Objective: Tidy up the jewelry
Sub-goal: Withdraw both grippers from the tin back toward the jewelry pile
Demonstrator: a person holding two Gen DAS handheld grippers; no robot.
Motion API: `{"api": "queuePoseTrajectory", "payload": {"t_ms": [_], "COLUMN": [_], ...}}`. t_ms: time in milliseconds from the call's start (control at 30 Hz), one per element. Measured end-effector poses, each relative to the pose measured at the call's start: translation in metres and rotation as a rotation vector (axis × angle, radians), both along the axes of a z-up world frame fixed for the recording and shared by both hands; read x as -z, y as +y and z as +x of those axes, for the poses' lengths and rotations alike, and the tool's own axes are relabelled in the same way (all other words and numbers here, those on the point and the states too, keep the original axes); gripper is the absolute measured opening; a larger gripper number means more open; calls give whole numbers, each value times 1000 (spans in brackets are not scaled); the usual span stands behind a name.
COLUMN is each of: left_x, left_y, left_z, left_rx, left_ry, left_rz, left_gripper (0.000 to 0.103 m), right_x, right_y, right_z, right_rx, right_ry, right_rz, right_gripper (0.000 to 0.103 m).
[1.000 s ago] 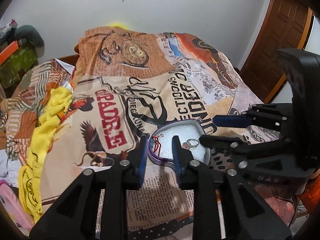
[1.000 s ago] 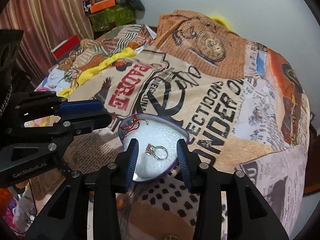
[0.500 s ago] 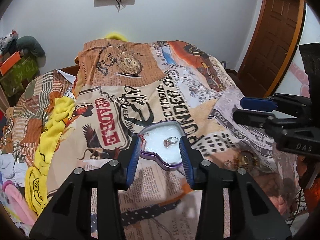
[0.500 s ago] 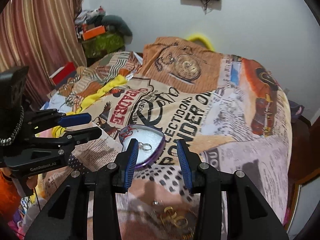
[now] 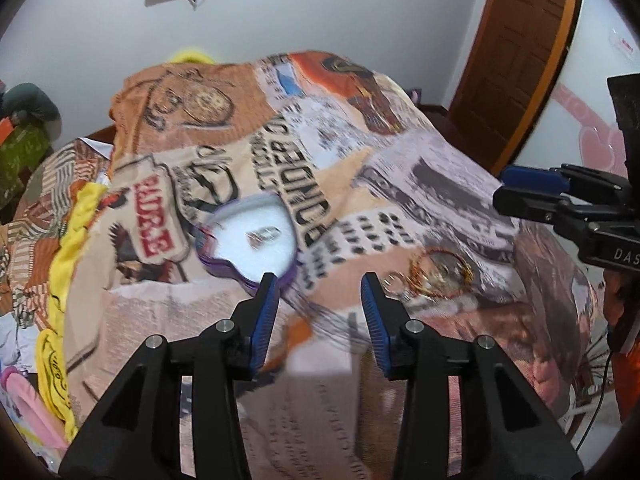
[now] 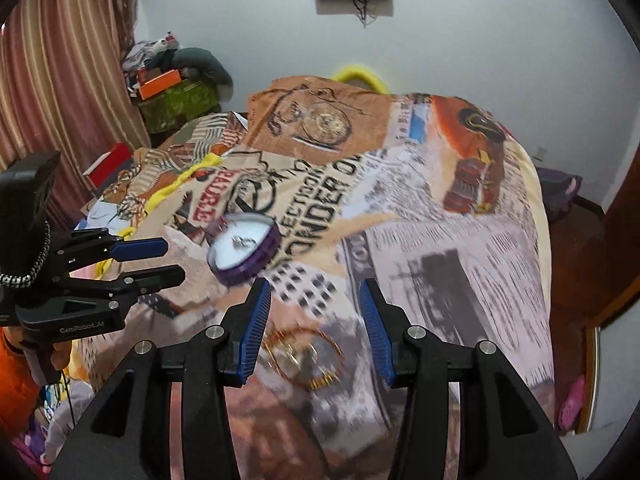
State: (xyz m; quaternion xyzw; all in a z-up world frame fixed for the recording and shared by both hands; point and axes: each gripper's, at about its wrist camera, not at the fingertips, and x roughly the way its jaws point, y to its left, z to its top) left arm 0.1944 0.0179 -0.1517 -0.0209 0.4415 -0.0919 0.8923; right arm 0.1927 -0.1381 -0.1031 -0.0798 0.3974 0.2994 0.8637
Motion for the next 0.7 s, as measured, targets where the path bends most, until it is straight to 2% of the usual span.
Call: {"api": "queuePoseTrajectory", "payload": {"t_ms": [400, 700], "left_x": [38, 45], "left_y": [-44, -53], "left_z": [7, 20], "left_rx": [100, 122], "left_ry": [105, 101], "left_rz": [31, 17], "left_gripper": [42, 42], "right_x": [32, 53], "right_y": [-32, -36], "right_z": [-13, -16], "right_rx": [25, 18], "right_ry": [56, 95], "right_rz": [-27, -44], "right_gripper": [43, 43]}}
